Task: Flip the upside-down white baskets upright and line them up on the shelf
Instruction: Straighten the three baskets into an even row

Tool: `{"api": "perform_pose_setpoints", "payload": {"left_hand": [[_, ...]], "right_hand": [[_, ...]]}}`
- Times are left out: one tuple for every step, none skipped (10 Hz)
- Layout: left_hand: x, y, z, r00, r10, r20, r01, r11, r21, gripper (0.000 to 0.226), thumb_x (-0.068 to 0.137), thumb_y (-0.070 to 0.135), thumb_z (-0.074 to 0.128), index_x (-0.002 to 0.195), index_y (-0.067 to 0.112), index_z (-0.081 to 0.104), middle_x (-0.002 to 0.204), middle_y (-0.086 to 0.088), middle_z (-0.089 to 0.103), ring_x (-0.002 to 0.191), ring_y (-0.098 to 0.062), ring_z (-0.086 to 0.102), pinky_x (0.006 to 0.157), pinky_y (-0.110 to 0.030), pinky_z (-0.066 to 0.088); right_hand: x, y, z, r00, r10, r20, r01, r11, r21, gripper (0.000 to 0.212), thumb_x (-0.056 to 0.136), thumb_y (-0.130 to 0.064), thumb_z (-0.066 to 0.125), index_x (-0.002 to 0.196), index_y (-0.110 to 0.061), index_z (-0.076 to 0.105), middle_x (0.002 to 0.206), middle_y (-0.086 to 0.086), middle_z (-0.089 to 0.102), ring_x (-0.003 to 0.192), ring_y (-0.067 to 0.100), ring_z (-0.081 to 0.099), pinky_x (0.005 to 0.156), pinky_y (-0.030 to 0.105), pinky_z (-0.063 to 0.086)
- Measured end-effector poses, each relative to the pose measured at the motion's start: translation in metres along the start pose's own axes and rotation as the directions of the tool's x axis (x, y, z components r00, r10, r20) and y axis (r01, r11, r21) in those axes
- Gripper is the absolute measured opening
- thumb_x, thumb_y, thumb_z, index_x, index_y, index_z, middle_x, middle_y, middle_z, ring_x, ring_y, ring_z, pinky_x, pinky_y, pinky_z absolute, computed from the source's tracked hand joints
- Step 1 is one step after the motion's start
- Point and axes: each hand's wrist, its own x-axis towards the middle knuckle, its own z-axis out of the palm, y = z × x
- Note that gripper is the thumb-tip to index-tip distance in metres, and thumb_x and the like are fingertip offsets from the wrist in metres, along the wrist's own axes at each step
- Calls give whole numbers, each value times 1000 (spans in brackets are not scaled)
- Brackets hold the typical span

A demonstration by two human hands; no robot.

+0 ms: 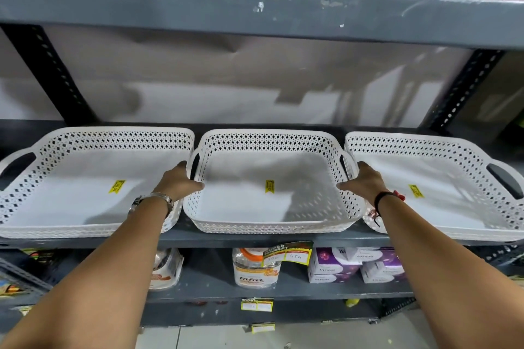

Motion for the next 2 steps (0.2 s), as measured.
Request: {"api": "perform_pose_setpoints", "payload": {"left_hand": [[-5,8,-10,999,14,-38,-11,997,76,90,86,33,60,150,2,4,133,-24,53,124,-36,50,89,-36,45],[-9,13,-16,984,67,-165,-31,977,211,90,87,42,53,150,2,2,134,-25,51,127,-38,45,97,-41,44]], "right_hand": [[-5,-8,-10,999,19,-34,-20,1000,-21,72,80,-35,65,136,-3,33,137,19,47,126,35,45,96,38,42],[-12,-13,-16,990,-6,-142,-7,996,-92,73,84,-48,54,138,-5,31,139,19,47,131,35,40,101,42,40]]}}
